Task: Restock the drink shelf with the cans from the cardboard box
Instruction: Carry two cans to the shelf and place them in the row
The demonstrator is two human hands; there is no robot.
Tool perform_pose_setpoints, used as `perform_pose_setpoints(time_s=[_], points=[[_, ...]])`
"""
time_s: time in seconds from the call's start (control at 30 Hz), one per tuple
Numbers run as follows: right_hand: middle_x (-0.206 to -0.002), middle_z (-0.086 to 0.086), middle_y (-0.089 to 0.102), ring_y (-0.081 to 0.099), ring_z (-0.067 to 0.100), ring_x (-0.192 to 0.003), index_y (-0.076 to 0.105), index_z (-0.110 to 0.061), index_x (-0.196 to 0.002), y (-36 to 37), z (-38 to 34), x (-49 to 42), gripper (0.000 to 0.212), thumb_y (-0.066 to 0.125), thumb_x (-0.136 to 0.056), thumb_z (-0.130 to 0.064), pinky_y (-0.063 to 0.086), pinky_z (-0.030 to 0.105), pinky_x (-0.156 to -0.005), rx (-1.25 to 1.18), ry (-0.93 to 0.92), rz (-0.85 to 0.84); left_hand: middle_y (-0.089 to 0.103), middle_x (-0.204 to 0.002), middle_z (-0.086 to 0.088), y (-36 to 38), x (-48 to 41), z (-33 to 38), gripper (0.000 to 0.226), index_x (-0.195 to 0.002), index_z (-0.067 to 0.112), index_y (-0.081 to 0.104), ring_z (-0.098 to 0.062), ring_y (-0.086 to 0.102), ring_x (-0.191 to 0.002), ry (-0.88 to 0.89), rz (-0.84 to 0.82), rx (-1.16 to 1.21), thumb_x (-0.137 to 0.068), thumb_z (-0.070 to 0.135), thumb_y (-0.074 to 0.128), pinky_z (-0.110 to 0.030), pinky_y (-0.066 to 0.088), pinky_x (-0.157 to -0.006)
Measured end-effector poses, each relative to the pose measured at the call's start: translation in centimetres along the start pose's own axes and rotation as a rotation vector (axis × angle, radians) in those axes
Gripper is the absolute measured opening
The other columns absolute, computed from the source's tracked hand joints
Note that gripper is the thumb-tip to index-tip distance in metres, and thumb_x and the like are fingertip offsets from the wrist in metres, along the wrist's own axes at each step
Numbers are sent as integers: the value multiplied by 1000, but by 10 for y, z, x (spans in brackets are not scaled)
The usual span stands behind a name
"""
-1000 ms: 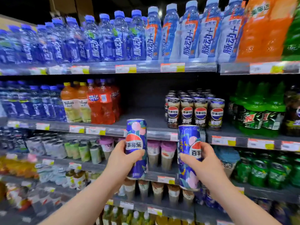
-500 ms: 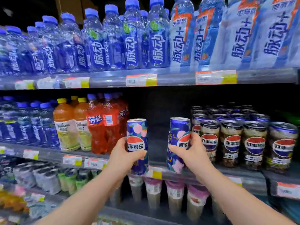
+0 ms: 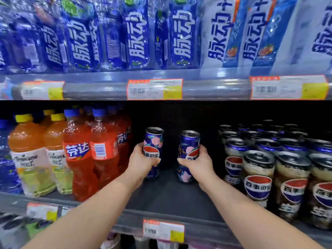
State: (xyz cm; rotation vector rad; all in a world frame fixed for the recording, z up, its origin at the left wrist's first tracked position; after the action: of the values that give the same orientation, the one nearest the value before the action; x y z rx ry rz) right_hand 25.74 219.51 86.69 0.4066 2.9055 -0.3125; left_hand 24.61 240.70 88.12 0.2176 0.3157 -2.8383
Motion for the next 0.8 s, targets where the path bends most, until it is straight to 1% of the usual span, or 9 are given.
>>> perform_pose_setpoints(time_s=[0.1, 0.2, 0.3, 0.43, 0.5, 0.6, 0.67, 0.77, 0.8], points=[[-113, 7, 64, 61, 23, -102, 46, -15, -127, 7, 4, -9, 69, 80, -67, -8, 49, 35, -92, -19, 32, 18, 64, -108, -12, 10, -23, -12, 62, -124, 12, 48, -24, 59, -90, -32, -19, 6, -69, -6, 69, -31, 48, -77], [-109, 1, 61, 58, 17, -97, 45, -16, -129, 16, 0, -20, 71, 79, -68, -6, 46, 28, -89, -1, 31, 25, 62, -104, -8, 20, -39, -16, 61, -125, 12, 48, -24, 59, -94, -42, -39, 47, -71, -8, 68, -35, 50, -86], [-117, 7, 62, 57, 15, -97, 46, -12, -128, 27, -2, -27, 70, 79, -67, -4, 45, 26, -88, 26, 28, 16, 62, -109, -8, 29, -50, -22, 61, -125, 15, 48, -22, 57, -96, -49, -67, 75, -72, -10, 64, -32, 47, -86], [-118, 8, 62, 54, 12, -94, 45, -11, -129, 35, 1, -31, 68, 77, -70, -3, 41, 22, -83, 53, 31, -2, 62, -111, -6, 31, -59, -33, 59, -125, 16, 50, -21, 57, -98, -55, -68, 81, -73, -7, 64, -30, 45, -84], [-118, 8, 61, 53, 12, -95, 45, -12, -130, 36, 2, -34, 68, 76, -70, -3, 40, 22, -82, 62, 41, -15, 63, -112, -7, 31, -62, -36, 56, -122, 17, 51, -22, 58, -99, -49, -66, 80, -73, -5, 66, -32, 48, -86], [-117, 8, 62, 54, 13, -95, 46, -11, -128, 37, 5, -38, 65, 76, -71, -4, 42, 23, -82, 83, 62, -28, 64, -110, -8, 28, -63, -34, 53, -116, 18, 53, -24, 60, -99, -44, -57, 75, -71, -3, 70, -36, 50, -90], [-116, 10, 63, 55, 15, -94, 47, -11, -126, 38, 7, -41, 62, 76, -71, -3, 43, 25, -81, 74, 68, -24, 63, -108, -6, 26, -60, -29, 53, -116, 19, 53, -25, 60, -101, -41, -59, 83, -71, -2, 71, -38, 49, -92], [-117, 9, 62, 55, 15, -96, 46, -12, -127, 42, 10, -44, 64, 76, -71, -4, 45, 27, -84, 56, 74, -22, 62, -105, -1, 22, -49, -16, 55, -113, 27, 50, -22, 60, -100, 6, -77, 119, -71, -3, 70, -37, 49, -91], [-117, 9, 62, 56, 15, -97, 45, -12, -128, 44, 10, -45, 65, 76, -71, -4, 46, 27, -85, 48, 76, -27, 62, -105, 0, 20, -42, -12, 57, -115, 28, 48, -20, 59, -100, 32, -85, 129, -72, -2, 70, -37, 49, -91]])
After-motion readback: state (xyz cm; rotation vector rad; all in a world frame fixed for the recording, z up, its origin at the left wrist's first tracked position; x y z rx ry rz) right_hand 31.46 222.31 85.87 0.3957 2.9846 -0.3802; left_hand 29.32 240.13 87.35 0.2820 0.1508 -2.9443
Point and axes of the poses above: each hand's wrist, its own x-axis away from the middle knuckle, its own y-axis out of the palm, z = x × y, the point moved 10 cm from there along -x, towards the middle knuckle
